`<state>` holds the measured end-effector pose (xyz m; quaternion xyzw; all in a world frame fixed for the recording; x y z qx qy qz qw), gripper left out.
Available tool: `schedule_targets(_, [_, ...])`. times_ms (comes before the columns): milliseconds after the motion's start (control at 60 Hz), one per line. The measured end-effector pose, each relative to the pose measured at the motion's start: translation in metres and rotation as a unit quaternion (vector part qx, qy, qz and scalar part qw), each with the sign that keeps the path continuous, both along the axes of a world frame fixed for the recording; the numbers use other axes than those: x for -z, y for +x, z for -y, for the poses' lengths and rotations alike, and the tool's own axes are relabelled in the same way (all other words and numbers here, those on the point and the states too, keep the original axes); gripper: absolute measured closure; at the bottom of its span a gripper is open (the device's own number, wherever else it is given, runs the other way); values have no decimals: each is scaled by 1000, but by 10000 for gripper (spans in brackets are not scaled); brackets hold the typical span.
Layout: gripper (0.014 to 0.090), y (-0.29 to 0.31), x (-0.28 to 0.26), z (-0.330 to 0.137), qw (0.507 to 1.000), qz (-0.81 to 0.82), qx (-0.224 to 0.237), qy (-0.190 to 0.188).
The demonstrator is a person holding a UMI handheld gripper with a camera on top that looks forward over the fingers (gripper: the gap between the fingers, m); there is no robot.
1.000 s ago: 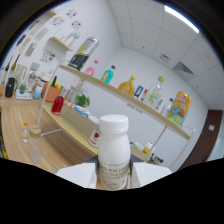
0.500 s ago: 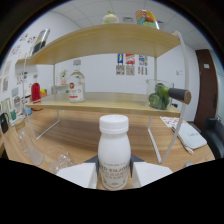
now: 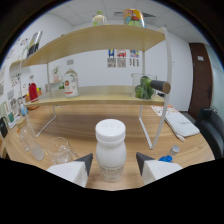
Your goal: Make me a cup of Mount Fuji.
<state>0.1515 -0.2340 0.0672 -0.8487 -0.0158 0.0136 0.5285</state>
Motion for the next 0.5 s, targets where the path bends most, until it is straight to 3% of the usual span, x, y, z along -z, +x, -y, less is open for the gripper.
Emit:
schedule_targets(33, [184,3,-6,3,1000,1,8,-5])
schedule_targets(233, [196,2,-44,39,997,23,58,-53])
schedule_targets(500, [187,-57,-79,79,993,35,65,-91])
